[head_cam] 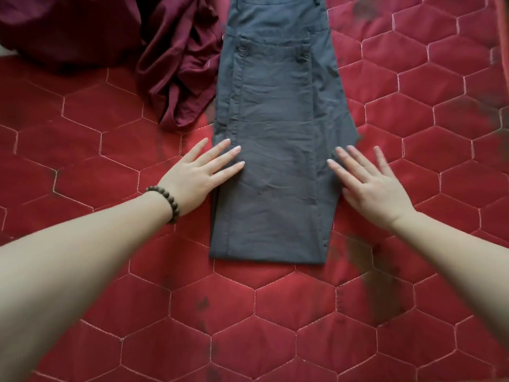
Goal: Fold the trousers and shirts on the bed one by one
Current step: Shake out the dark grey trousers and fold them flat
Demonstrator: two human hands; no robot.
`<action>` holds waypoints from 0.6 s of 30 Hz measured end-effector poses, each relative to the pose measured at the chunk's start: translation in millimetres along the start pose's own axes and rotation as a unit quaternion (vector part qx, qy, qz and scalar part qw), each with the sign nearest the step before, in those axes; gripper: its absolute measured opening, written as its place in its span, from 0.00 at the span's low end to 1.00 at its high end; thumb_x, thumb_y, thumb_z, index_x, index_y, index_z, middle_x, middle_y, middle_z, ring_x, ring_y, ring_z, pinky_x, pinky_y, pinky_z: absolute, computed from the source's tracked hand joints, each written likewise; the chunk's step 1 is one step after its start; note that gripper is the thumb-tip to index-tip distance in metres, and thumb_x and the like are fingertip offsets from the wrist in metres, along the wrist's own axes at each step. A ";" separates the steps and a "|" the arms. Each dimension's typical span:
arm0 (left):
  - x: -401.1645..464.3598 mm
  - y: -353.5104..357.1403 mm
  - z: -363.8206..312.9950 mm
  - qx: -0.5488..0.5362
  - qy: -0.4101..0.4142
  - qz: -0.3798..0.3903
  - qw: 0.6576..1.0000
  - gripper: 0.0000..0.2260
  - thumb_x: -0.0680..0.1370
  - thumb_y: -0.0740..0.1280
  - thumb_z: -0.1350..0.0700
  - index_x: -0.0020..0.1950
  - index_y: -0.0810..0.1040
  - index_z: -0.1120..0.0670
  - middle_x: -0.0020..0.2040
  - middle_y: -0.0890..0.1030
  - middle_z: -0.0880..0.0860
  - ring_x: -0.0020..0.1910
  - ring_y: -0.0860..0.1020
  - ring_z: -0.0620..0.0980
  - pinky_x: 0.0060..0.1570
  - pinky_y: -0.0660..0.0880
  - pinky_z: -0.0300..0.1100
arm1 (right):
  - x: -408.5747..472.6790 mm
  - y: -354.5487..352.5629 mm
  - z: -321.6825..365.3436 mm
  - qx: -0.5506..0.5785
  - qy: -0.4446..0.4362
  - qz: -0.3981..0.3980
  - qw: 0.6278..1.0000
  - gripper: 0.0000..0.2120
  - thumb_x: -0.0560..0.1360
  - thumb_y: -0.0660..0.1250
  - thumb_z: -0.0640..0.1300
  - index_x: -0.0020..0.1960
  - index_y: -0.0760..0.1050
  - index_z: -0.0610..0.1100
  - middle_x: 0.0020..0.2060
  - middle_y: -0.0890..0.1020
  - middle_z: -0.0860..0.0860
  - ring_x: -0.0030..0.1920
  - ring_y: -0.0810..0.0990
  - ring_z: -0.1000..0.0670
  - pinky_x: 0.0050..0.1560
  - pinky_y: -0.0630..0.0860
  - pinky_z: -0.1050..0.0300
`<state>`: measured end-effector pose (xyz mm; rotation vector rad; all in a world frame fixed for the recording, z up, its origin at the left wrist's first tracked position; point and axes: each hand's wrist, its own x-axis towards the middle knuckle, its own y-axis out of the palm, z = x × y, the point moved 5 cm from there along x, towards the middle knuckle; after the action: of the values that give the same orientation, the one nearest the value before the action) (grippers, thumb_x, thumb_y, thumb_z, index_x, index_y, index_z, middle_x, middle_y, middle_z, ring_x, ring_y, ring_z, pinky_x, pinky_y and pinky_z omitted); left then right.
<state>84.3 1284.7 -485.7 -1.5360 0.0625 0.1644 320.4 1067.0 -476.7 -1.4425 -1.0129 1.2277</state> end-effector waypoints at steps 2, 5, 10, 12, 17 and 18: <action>22.8 -1.7 3.4 -0.005 0.015 0.000 1.000 0.30 0.72 0.49 0.67 0.73 0.68 0.55 0.74 0.65 0.58 0.73 0.62 0.61 0.71 0.58 0.59 | 26.7 -1.5 12.5 -0.019 -0.073 0.020 0.997 0.35 0.69 0.51 0.35 0.76 0.58 0.47 0.75 0.61 0.45 0.75 0.59 0.43 0.73 0.52 0.36; 41.4 1.7 12.7 -0.048 0.007 0.037 0.998 0.36 0.69 0.56 0.70 0.76 0.61 0.50 0.77 0.57 0.56 0.77 0.52 0.57 0.75 0.49 0.54 | 52.8 -4.2 27.4 -0.005 -0.125 0.045 0.991 0.37 0.67 0.48 0.30 0.75 0.62 0.48 0.74 0.63 0.46 0.74 0.60 0.43 0.74 0.51 0.40; 27.2 0.9 6.5 -0.123 0.045 0.106 0.986 0.33 0.76 0.60 0.61 0.77 0.52 0.42 0.78 0.49 0.47 0.77 0.42 0.48 0.74 0.36 0.43 | 44.3 -14.0 28.4 0.206 -0.124 0.154 0.958 0.39 0.70 0.60 0.27 0.74 0.61 0.56 0.75 0.60 0.53 0.76 0.52 0.54 0.76 0.42 0.53; 16.8 -11.3 1.4 -0.227 0.057 0.126 0.964 0.32 0.75 0.60 0.64 0.75 0.60 0.41 0.75 0.54 0.42 0.76 0.42 0.42 0.73 0.34 0.38 | 30.6 -23.1 27.3 0.356 -0.052 0.236 0.903 0.37 0.72 0.58 0.27 0.71 0.67 0.60 0.72 0.67 0.56 0.74 0.58 0.59 0.76 0.52 0.55; 40.7 -26.8 33.6 -0.671 -0.183 0.091 0.713 0.10 0.77 0.63 0.57 0.47 0.81 0.61 0.42 0.84 0.46 0.40 0.78 0.34 0.43 0.74 0.29 | 51.7 -47.2 -13.9 0.617 0.181 0.203 0.738 0.08 0.73 0.65 0.36 0.46 0.76 0.30 0.37 0.80 0.39 0.39 0.75 0.45 0.38 0.70 0.49; 48.4 -17.0 42.5 -0.700 -0.262 0.082 0.659 0.08 0.79 0.63 0.59 0.45 0.80 0.59 0.36 0.84 0.46 0.34 0.79 0.38 0.35 0.75 0.33 | 63.8 -45.8 -23.8 0.616 0.230 0.177 0.732 0.08 0.74 0.65 0.38 0.41 0.74 0.32 0.32 0.78 0.41 0.35 0.74 0.47 0.34 0.71 0.54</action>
<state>131.8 1329.9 -474.3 -2.9667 -0.5217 0.9794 353.1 1134.5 -443.5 -0.7238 0.4870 1.2653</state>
